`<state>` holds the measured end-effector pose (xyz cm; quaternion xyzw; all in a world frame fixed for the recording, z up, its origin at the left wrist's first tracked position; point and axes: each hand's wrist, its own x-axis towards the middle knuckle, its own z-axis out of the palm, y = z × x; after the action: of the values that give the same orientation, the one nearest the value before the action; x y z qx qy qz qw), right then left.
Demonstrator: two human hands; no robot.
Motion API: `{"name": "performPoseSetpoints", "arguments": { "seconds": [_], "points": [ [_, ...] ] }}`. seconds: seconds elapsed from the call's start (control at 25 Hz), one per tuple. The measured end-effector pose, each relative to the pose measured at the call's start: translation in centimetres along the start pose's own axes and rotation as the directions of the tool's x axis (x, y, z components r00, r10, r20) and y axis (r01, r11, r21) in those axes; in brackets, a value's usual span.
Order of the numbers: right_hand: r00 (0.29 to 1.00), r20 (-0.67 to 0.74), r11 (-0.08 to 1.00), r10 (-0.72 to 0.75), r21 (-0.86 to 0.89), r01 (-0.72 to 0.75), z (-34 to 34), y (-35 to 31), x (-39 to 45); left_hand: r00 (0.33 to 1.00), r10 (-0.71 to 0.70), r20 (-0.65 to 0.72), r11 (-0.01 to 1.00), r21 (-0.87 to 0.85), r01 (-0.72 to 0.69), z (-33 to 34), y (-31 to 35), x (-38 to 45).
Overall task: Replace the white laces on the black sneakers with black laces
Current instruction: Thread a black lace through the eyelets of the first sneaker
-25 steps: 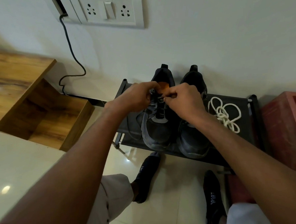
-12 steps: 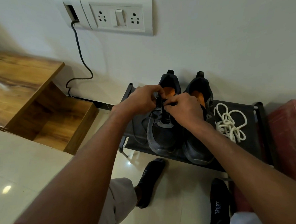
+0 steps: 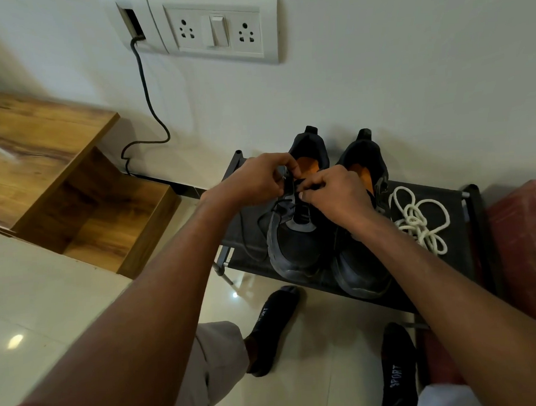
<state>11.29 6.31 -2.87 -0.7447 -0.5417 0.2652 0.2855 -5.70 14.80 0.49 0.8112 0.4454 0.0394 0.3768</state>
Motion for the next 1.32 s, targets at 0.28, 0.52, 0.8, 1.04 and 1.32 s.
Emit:
{"name": "performPoseSetpoints", "arguments": {
  "seconds": [0.28, 0.52, 0.8, 1.04, 1.32],
  "points": [
    [0.998, -0.064, 1.0, 0.029, 0.005, -0.028, 0.9, -0.5, -0.4, 1.0, -0.011, 0.022, 0.999, -0.041, 0.012, -0.4, -0.4, 0.0],
    [0.997, -0.069, 0.999, 0.027, 0.027, -0.025, 1.0, -0.3, -0.4, 0.997, -0.069, -0.026, 0.994, -0.085, 0.066, -0.6, -0.6, 0.2],
    [0.999, -0.046, 0.999, 0.025, -0.018, -0.026, 1.2, -0.7, -0.6, 0.991, -0.12, -0.051, 0.989, -0.096, 0.115, -0.3, -0.9, 0.6],
    [0.987, 0.155, 0.993, 0.032, 0.111, -0.05, 0.6, -0.5, 0.0, 0.989, -0.093, -0.113, 0.995, -0.054, 0.087, 0.8, -0.5, 1.0],
    [0.957, 0.281, 0.986, -0.077, -0.121, 0.115, -1.9, -0.3, 0.2, 0.978, -0.07, -0.195, 0.997, -0.002, 0.071, -0.6, 0.4, 0.5]
  ]
}}
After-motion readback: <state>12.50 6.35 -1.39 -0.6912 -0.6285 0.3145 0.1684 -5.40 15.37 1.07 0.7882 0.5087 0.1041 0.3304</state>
